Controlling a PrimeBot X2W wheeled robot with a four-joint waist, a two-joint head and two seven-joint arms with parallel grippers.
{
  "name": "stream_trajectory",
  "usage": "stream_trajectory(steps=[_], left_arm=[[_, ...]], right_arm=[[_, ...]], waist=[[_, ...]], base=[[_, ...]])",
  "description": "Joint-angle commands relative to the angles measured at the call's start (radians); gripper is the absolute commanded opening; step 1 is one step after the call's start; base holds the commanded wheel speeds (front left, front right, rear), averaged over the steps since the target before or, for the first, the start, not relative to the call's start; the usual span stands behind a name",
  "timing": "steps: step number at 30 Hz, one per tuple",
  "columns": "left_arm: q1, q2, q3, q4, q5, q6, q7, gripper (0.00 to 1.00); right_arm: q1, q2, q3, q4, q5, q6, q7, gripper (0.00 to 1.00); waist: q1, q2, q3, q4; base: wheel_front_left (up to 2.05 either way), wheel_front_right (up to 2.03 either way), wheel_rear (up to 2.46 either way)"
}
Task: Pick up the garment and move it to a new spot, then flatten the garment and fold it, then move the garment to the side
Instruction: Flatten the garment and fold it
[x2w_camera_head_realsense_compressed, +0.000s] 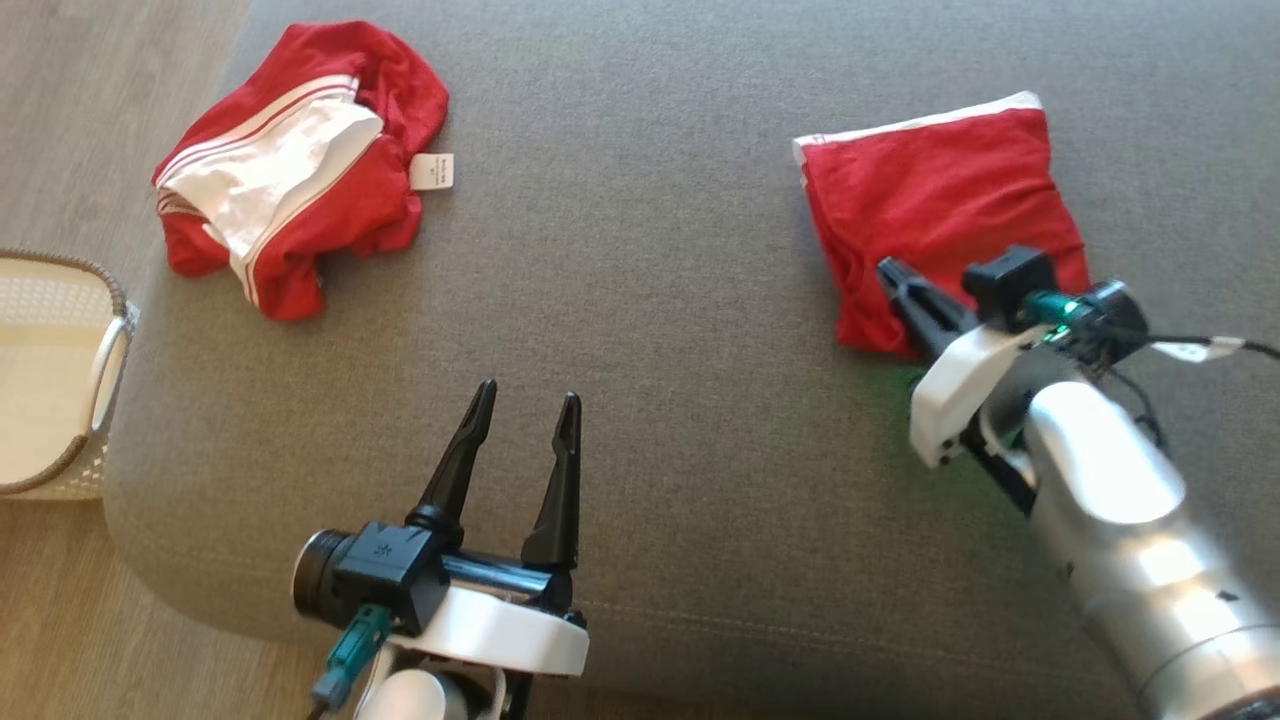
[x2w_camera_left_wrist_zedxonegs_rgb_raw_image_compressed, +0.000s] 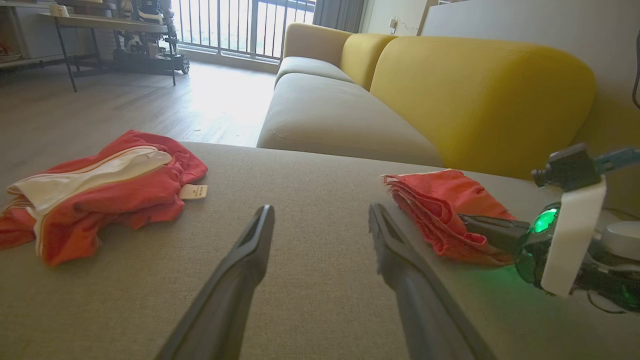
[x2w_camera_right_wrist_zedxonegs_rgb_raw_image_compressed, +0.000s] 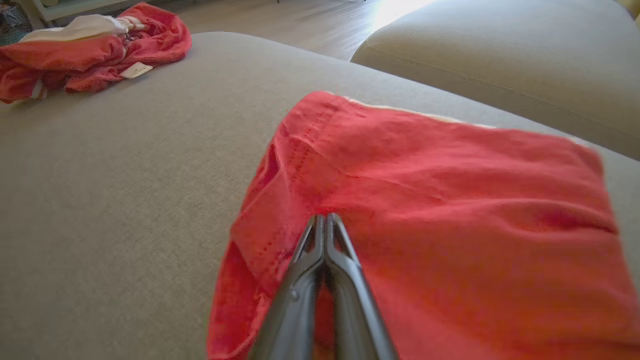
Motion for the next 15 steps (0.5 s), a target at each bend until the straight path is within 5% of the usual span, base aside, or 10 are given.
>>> stream_trajectory(steps=[1, 15], left_arm=[[-0.034, 0.000, 0.023, -0.030, 0.000, 0.006, -0.005, 1.00], [-0.015, 0.000, 0.047, -0.022, 0.022, -0.011, -0.005, 1.00]], right_arm=[[0.019, 0.016, 0.028, -0.025, 0.014, 0.000, -0.009, 0.00], [0.216, 0.079, 0.248, -0.203, 0.186, 0.000, -0.009, 0.00]], waist=[[-0.0001, 0.0000, 0.001, 0.002], [-0.0001, 0.0000, -0.070, -0.055]], base=[[0.00, 0.00, 0.00], [0.00, 0.00, 0.00]])
